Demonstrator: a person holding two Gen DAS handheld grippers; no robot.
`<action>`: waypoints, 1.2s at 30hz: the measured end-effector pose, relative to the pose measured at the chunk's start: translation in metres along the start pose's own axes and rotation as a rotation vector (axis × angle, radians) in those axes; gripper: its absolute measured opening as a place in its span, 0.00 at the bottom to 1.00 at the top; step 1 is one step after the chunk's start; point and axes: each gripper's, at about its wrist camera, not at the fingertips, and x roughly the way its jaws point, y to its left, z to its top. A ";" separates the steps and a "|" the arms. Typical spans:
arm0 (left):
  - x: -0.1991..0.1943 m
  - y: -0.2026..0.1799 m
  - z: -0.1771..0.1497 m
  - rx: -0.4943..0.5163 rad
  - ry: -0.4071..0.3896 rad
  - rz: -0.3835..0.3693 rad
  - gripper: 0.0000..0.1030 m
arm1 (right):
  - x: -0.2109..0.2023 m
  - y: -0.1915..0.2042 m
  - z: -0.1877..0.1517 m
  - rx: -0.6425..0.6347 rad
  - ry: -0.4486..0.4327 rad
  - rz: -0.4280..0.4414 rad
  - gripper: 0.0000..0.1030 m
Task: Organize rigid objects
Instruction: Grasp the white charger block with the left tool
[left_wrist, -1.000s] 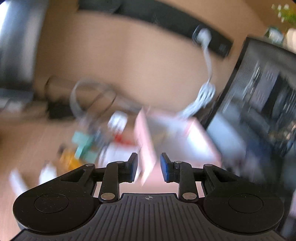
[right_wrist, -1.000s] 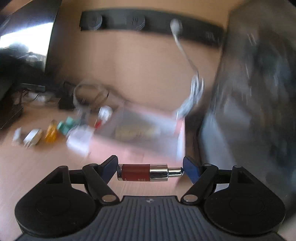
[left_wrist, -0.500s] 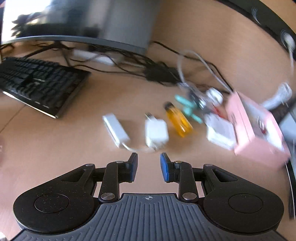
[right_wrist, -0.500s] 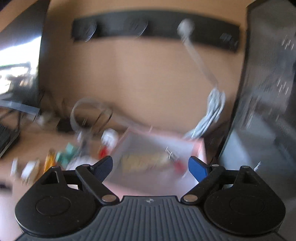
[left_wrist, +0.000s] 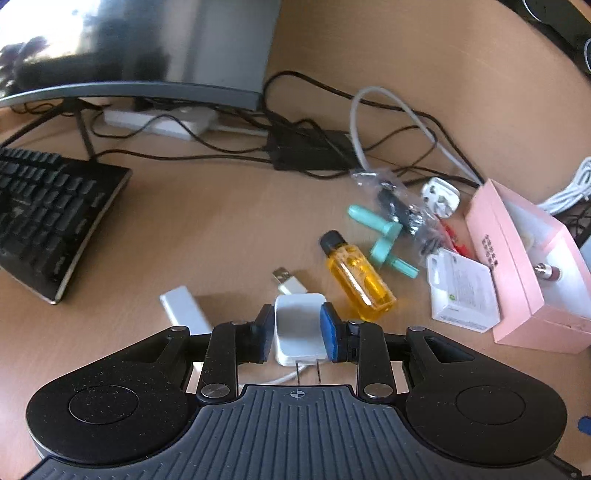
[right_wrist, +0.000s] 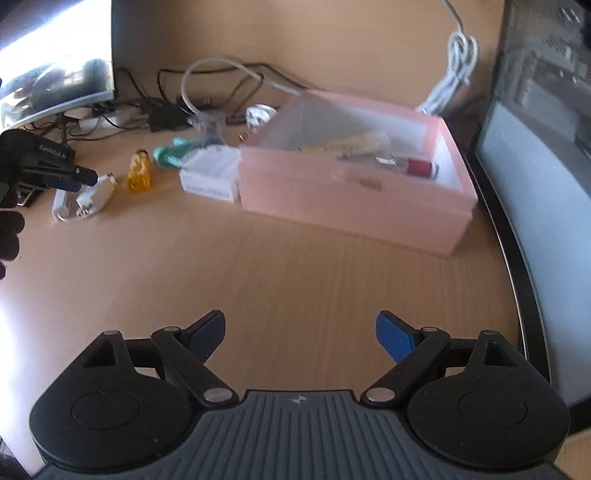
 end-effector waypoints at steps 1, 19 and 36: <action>0.001 -0.002 -0.001 0.009 0.003 -0.008 0.35 | 0.000 -0.001 -0.003 0.010 0.006 -0.002 0.87; 0.017 -0.003 -0.003 -0.009 0.032 -0.076 0.35 | 0.009 -0.006 -0.018 0.095 0.043 -0.009 1.00; -0.122 0.046 -0.083 -0.125 -0.106 -0.019 0.23 | 0.016 0.094 0.062 -0.213 -0.127 0.298 0.90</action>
